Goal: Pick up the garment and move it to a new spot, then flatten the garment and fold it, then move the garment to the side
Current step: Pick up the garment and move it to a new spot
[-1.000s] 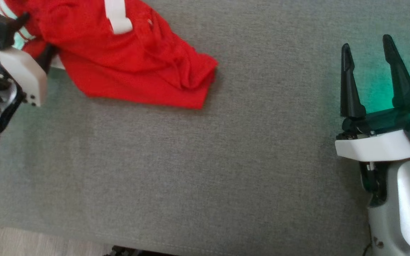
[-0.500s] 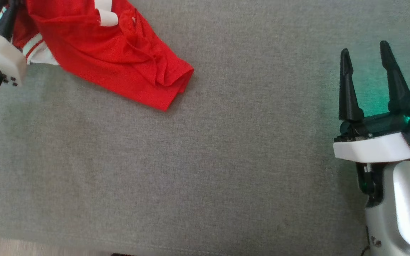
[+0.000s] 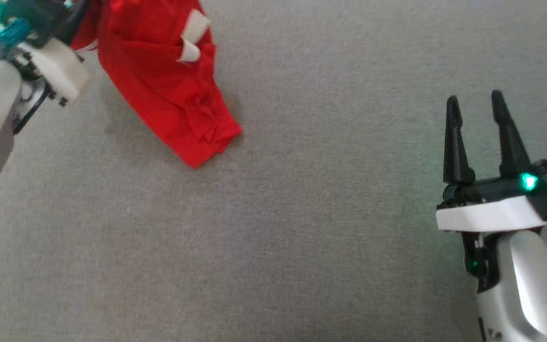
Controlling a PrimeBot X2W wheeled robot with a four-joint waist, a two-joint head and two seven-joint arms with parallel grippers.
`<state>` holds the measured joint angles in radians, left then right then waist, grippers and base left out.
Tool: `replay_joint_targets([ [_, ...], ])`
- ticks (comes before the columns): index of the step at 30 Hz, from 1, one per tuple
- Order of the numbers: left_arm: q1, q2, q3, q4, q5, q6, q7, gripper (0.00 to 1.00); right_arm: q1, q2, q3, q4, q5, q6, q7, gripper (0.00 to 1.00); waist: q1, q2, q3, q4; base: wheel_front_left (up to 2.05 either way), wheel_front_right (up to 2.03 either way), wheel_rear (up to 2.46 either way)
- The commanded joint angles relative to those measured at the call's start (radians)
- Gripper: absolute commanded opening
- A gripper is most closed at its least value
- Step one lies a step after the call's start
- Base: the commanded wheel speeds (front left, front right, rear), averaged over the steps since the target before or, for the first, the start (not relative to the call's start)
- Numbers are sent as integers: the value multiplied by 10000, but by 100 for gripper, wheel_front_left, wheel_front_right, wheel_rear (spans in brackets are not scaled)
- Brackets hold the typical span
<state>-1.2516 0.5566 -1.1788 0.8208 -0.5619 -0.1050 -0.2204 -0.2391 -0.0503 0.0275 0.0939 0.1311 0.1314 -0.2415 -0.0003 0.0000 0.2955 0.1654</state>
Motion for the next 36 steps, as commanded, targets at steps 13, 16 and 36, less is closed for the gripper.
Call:
replay_joint_targets([
  [13, -1158, 1061, 180, -5265, -78, 1309, 3380, 0, 62, 1, 570, -272, 931, -7, -200, 100, 3, 0, -966, -1687, 0, 0, 0],
  [16, -1185, 1232, 254, -6164, -165, 1719, 4029, 0, 47, 1, 698, -366, 1056, -7, -200, 100, 3, 0, -816, -2132, 0, 0, 0],
  [36, -674, 33, -178, -2280, -526, 1126, 3227, 100, -738, 1, 1461, -628, 1402, -7, -202, 100, 3, 0, 707, -3334, 0, 0, 0],
])
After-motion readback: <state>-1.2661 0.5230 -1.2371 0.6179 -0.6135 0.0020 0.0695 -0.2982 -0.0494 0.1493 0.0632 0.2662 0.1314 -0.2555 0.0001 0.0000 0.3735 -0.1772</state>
